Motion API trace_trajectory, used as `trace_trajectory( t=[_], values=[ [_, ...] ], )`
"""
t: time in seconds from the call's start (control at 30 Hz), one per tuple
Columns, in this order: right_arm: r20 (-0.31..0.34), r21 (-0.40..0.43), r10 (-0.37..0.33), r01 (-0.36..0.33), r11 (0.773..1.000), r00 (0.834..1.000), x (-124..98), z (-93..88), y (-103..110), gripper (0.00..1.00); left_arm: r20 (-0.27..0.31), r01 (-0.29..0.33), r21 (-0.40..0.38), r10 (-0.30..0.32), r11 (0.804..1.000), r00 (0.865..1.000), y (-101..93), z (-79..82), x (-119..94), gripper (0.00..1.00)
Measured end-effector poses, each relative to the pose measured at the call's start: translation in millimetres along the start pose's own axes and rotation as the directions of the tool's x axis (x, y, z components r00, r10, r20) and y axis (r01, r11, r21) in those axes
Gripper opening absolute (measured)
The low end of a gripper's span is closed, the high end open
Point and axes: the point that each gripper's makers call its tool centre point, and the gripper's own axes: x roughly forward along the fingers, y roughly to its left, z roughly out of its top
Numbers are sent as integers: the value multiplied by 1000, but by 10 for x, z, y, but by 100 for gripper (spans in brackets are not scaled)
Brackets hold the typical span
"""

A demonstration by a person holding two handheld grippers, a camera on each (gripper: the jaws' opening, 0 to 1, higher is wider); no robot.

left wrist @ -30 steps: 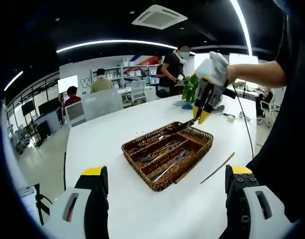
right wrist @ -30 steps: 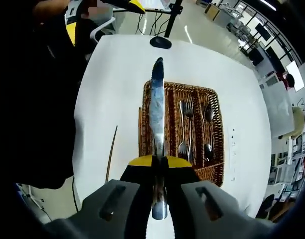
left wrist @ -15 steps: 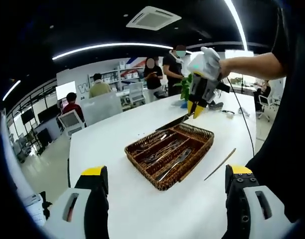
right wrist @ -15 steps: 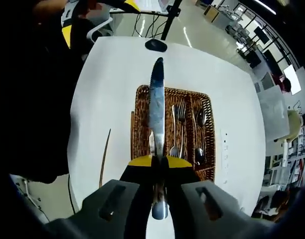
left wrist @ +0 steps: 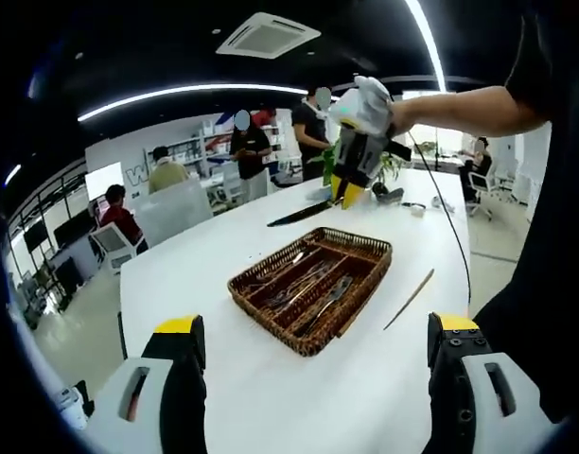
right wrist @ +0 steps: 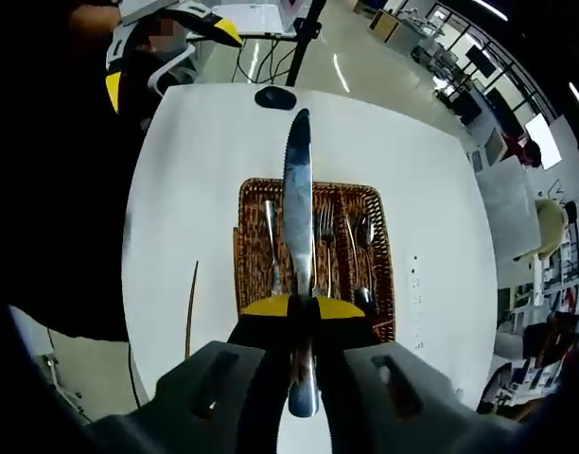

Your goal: Arrange the knives, forks, and spoons in their matching storage slots by inserting each utensil handle-first until every utensil is classified and aligned in the correct compartment

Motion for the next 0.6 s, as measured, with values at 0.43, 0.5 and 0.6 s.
trace_trajectory(
  t=[0.43, 0.5, 0.6],
  values=[
    [13, -19, -21, 22, 1000, 1000, 40, -22, -94, 5, 40, -54, -35, 56, 998, 998, 119, -10, -16, 100],
    [11, -16, -23, 23, 1000, 1000, 62, -49, -94, 5, 45, -59, -50, 61, 997, 997, 129, -13, -20, 100],
    [8, -10, -20, 20, 1000, 1000, 88, -89, -69, 5, 43, -63, -48, 65, 997, 997, 133, -63, 9, 100]
  ],
)
